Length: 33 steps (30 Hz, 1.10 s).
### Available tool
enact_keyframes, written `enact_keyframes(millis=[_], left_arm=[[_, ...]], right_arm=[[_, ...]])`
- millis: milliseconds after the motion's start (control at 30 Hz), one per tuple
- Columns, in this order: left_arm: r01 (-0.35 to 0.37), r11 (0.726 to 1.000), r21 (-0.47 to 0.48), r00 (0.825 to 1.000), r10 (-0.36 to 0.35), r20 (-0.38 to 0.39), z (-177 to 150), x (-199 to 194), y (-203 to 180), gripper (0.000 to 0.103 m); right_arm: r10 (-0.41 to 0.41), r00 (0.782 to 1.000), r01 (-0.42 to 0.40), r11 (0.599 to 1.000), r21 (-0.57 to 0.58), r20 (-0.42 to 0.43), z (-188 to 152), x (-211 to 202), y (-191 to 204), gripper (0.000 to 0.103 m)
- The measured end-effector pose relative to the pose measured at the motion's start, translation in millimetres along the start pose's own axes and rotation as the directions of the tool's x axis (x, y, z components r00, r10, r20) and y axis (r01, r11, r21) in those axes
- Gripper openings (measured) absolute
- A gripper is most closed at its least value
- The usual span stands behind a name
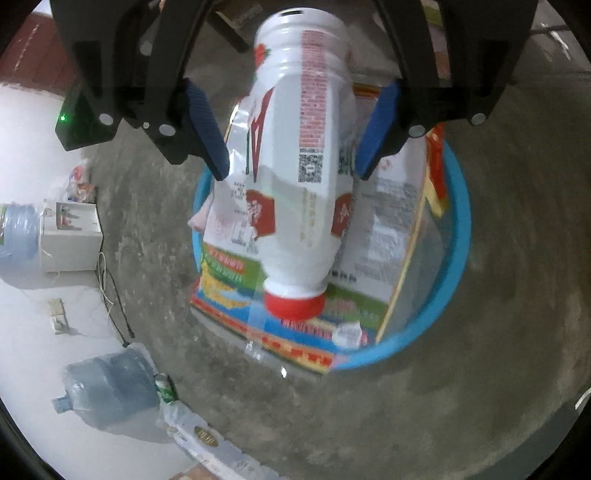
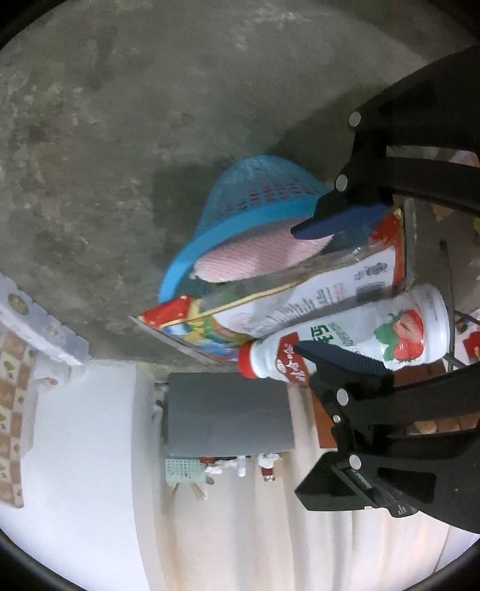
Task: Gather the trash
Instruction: 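Lower bottle and bag into the wastebasket and open both grippers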
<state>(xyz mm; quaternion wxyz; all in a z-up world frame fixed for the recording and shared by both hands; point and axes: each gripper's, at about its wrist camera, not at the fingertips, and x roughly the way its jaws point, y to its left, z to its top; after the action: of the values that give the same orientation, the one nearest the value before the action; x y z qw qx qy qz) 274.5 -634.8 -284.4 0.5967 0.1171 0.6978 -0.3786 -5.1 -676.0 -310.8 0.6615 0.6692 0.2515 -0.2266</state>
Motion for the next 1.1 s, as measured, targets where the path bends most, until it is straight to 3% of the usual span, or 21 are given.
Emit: enact_keyframes(millis=[167,300,400,433,500,533,567,633,800,900,1100], left_arm=[[0.021,0.999,-0.028,0.999,-0.02,0.051,1,-30,0,0.07],[0.047,0.999,0.016,0.994,-0.048,0.095,-1,-75,-3,0.071],[0.074,0.996,0.041,0.987,-0.079,0.137,-13,-125,7,0.073],[0.084,0.995,0.048,0.983,-0.09,0.159,-20,-144,13,0.074],[0.074,0.996,0.051,0.977,-0.082,0.195,-37,-184,29,0.076],[0.071,0.996,0.052,0.975,-0.081,0.206,-46,-201,37,0.077],[0.075,0.996,0.055,0.972,-0.085,0.217,-56,-217,46,0.077],[0.058,0.997,0.046,0.966,-0.068,0.249,-85,-252,67,0.078],[0.047,0.998,0.05,0.953,-0.059,0.296,-157,-309,109,0.08],[0.072,0.997,0.012,0.94,-0.072,0.335,-194,-331,134,0.08],[0.103,0.993,-0.051,0.908,-0.072,0.414,-258,-357,166,0.081]], right_arm=[[-0.028,0.993,0.029,1.0,-0.01,0.118,0,-21,4,0.057],[-0.081,0.983,0.112,0.976,-0.188,0.167,-18,-35,45,0.057],[-0.184,0.973,0.227,0.882,-0.412,0.143,-39,-14,89,0.06],[-0.234,0.963,0.269,0.826,-0.495,0.132,-50,-1,107,0.067],[-0.364,0.922,0.364,0.702,-0.612,0.131,-69,33,129,0.069],[-0.415,0.9,0.4,0.66,-0.636,0.136,-74,46,131,0.068],[-0.461,0.877,0.429,0.624,-0.653,0.136,-77,61,132,0.062],[-0.477,0.874,0.416,0.639,-0.648,0.091,-77,78,128,0.053],[-0.502,0.863,0.419,0.66,-0.624,0.049,-63,95,122,0.054],[-0.484,0.875,0.379,0.711,-0.592,-0.021,-53,97,114,0.055],[-0.493,0.869,0.379,0.706,-0.598,-0.031,-55,93,123,0.058]])
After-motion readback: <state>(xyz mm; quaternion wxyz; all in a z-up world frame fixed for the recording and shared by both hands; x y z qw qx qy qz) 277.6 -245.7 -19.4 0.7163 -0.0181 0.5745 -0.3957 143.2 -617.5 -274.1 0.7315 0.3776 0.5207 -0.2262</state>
